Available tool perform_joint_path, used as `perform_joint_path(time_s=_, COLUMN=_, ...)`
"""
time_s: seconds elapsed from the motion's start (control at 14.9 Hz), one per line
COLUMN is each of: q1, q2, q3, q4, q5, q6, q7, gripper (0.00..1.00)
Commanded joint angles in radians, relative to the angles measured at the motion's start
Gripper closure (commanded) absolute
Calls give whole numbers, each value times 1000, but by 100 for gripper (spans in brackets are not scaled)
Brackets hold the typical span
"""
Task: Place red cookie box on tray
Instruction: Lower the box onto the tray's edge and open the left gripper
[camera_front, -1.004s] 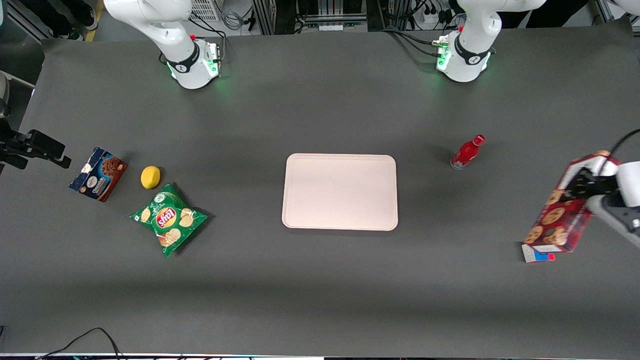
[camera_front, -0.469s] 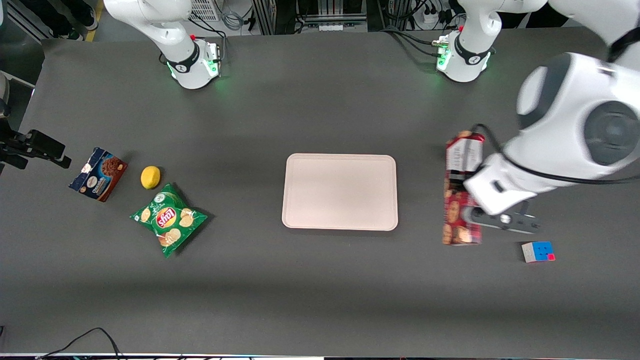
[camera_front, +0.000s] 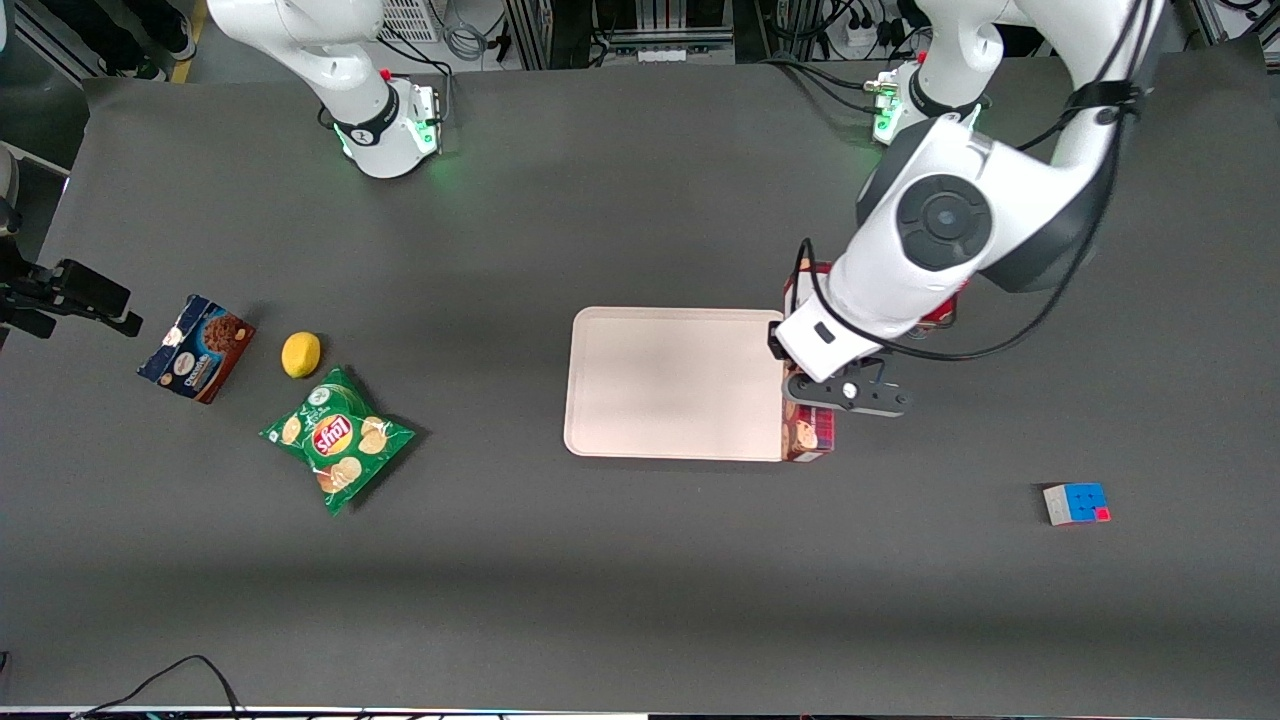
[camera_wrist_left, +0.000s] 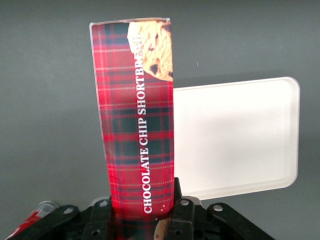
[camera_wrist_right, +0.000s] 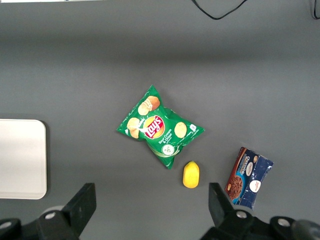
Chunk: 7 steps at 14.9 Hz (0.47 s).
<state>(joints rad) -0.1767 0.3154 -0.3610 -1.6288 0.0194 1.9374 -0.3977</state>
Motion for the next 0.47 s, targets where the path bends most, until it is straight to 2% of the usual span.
perform_joint_path(time_s=0.0, q1=8, q2=-88, q3=-7, q4=-207, q5=28, q6=147, q7=-17, gripper=83)
perform_joint_path(time_s=0.13, q1=3, q2=-75, q3=-9, q4=-268, q5=76, q6=218, q7=-27, gripper=83)
perform_joint_path(time_s=0.4, q1=-9, q2=-1, q3=-25, q4=-315, q5=79, q6=319, q7=-174, gripper=83)
